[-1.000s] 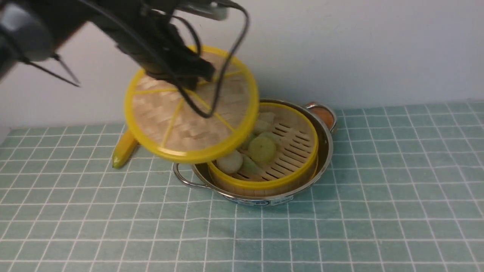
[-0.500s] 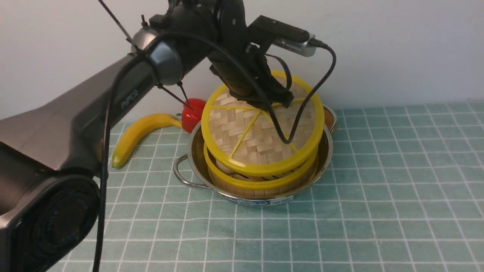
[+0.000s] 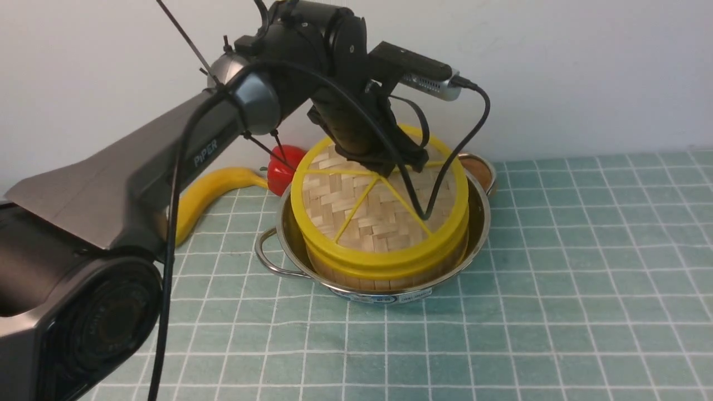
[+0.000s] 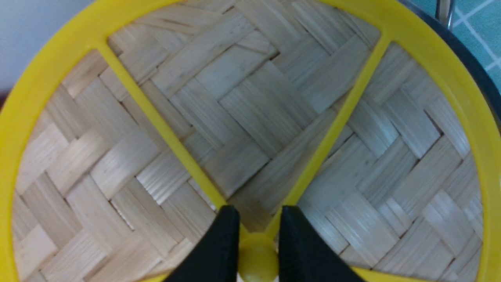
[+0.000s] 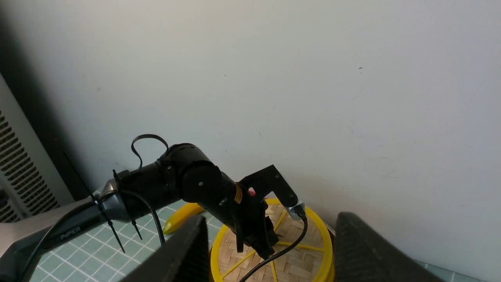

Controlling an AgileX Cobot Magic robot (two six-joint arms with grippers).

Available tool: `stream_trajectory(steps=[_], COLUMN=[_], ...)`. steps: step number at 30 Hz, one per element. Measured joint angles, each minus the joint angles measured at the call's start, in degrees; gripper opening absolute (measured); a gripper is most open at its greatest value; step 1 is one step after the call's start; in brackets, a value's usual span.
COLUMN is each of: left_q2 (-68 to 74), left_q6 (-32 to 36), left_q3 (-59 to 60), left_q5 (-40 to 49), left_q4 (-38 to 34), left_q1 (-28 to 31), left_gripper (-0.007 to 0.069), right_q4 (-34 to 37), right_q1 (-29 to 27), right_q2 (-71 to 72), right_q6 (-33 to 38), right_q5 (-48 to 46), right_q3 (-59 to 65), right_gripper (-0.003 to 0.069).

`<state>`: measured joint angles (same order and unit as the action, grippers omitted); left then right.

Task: Place the steamer in the pot on the blue tablecloth, and put the lid on the steamer.
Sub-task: 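Place the yellow bamboo steamer lid onto the steamer in the pot with the left gripper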

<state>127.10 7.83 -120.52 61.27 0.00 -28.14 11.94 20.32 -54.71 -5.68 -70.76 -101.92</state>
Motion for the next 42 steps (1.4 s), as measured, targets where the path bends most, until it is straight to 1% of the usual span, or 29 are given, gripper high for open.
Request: stream_trajectory(steps=[17,42], left_q2=[2.33,3.37], left_q6=[-0.18,-1.43], left_q3=[0.0,-0.39], left_q5=[-2.54,-2.67], left_q4=[0.0,1.23], left_q1=[0.0,0.0], left_gripper=[0.0116,0.0116], right_q4=[0.17,0.17], right_q1=[0.0,0.0], right_q2=[0.0,0.0], right_q6=[0.0,0.0], right_q5=[0.0,0.0], right_q3=[0.0,0.0], right_gripper=[0.0429,0.0429])
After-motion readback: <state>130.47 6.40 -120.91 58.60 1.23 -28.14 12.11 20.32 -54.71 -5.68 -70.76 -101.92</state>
